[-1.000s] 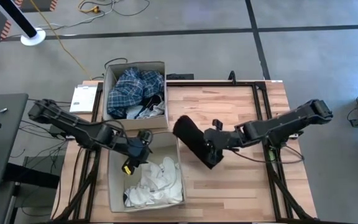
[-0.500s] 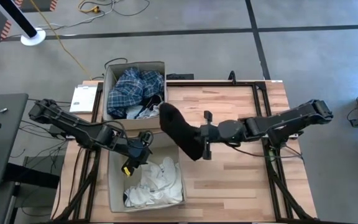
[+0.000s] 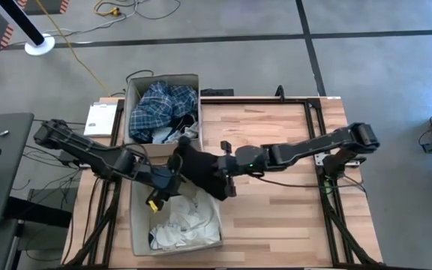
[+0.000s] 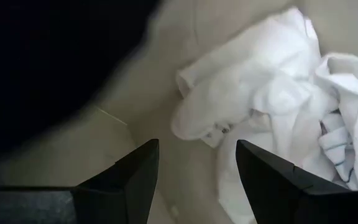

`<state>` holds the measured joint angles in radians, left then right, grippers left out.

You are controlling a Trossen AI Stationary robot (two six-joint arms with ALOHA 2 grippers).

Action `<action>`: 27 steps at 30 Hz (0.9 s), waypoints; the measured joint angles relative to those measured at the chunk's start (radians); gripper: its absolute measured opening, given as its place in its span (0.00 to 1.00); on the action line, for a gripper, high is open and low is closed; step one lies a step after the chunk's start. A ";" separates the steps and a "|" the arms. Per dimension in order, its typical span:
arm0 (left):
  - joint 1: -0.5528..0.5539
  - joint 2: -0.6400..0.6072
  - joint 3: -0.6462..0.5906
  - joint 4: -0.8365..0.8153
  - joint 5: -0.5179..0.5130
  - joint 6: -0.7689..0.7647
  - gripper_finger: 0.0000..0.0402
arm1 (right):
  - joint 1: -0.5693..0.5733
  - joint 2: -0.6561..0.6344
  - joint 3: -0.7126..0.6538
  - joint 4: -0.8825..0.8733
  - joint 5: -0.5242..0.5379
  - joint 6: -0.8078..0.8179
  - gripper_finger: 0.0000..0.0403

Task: Sort clothes
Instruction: Put the black shirt into the top light brown laundry organizer

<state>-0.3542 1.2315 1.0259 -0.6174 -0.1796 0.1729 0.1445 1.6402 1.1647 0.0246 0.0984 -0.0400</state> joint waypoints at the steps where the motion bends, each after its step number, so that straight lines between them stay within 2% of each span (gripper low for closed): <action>1: -0.005 -0.008 0.012 -0.006 -0.006 0.007 0.52 | 0.003 0.009 0.010 -0.003 -0.003 -0.005 0.08; 14: -0.059 -0.213 0.131 -0.055 -0.065 0.082 0.52 | 0.007 -0.021 0.050 -0.107 -0.015 0.025 0.07; 21: -0.059 -0.358 0.131 -0.218 -0.218 0.011 0.52 | 0.007 -0.107 0.155 -0.247 -0.006 -0.090 0.07; 27: -0.059 -0.435 0.113 -0.292 -0.257 -0.074 0.52 | -0.073 -0.112 0.284 -0.310 -0.042 -0.199 0.07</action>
<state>-0.4129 0.7963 1.1389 -0.9098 -0.4366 0.0984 0.0719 1.5280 1.4489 -0.2850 0.0566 -0.2394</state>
